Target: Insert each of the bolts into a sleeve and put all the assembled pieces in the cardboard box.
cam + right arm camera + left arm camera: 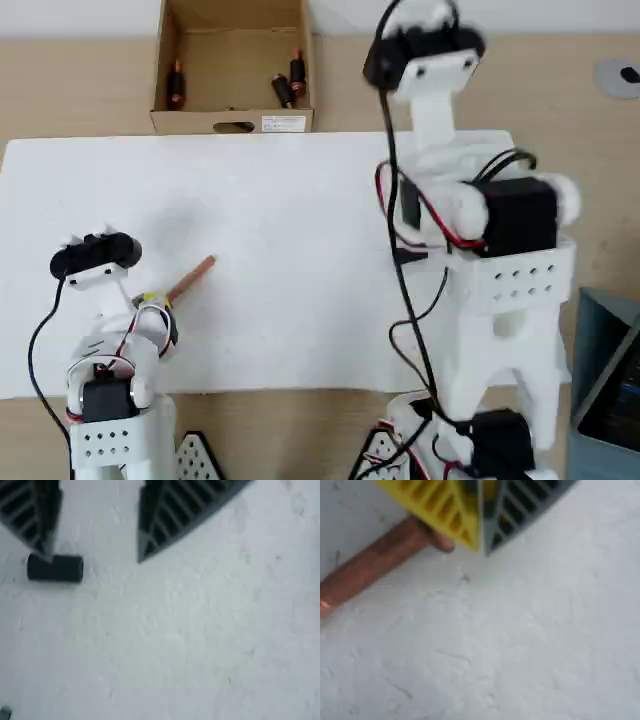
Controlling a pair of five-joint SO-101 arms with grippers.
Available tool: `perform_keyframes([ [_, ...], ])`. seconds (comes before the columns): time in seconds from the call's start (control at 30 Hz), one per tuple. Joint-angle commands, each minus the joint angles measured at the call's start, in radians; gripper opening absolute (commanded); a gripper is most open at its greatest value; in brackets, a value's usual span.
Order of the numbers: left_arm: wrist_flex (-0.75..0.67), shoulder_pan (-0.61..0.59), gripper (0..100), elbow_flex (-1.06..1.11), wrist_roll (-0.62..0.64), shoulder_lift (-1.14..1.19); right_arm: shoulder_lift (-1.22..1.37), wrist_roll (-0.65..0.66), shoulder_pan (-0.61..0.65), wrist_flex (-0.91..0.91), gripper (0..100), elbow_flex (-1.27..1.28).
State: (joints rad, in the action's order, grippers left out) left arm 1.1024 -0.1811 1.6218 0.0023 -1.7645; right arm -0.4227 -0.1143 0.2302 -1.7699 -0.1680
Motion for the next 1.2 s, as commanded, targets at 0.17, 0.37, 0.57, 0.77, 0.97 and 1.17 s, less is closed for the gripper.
perform_keyframes([
  [0.17, -0.006, -0.011, 0, -0.006, 0.005, -0.008, -0.068, 0.255, -0.105, 0.052, 13.1, 0.343],
  [0.37, -0.006, -0.012, 0, -0.006, 0.005, -0.008, -0.025, 0.603, -0.179, 0.060, 13.1, 0.383],
  [0.57, -0.006, -0.012, 0, -0.006, 0.005, -0.008, 0.079, 0.941, -0.229, 0.038, 13.4, 0.386],
  [0.77, -0.006, -0.012, 0, -0.006, 0.005, -0.008, 0.200, 1.089, -0.232, 0.041, 17.1, 0.380],
  [0.97, -0.006, -0.012, 0, -0.006, 0.005, -0.008, 0.280, 1.120, -0.214, 0.060, 22.7, 0.380],
  [1.17, -0.006, -0.014, 0, -0.006, 0.005, -0.008, 0.348, 1.145, -0.166, 0.124, 22.6, 0.386],
])
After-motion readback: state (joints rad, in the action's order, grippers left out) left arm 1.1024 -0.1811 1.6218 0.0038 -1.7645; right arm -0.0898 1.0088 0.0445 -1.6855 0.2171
